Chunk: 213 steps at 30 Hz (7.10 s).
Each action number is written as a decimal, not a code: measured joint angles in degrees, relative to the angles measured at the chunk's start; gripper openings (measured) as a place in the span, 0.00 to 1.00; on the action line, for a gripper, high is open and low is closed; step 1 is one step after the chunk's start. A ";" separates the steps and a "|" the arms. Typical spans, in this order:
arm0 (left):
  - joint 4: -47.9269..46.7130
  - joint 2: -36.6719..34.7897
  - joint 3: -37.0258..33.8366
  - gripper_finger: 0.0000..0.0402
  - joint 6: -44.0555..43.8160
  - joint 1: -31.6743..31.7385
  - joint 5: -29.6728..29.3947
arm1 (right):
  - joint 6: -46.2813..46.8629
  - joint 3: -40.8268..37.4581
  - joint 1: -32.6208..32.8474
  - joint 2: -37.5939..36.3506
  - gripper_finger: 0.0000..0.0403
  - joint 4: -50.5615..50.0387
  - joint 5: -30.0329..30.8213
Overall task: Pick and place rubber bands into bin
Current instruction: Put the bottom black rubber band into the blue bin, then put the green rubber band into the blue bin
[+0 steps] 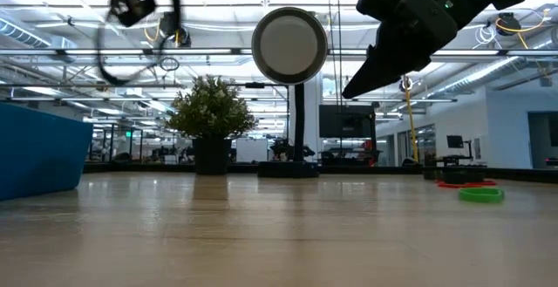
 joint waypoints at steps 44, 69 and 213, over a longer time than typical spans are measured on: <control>-35.33 13.59 -0.02 0.14 -32.93 -7.38 3.41 | 1.53 0.00 -0.02 0.07 0.45 -5.14 -0.11; -24.38 0.31 -0.02 0.01 -27.78 -7.60 3.48 | 5.26 0.04 -0.02 -1.48 0.45 -22.90 -15.88; 53.95 34.84 -0.02 0.52 19.83 -1.37 -25.67 | -22.44 -10.73 2.49 -0.68 0.00 44.52 4.75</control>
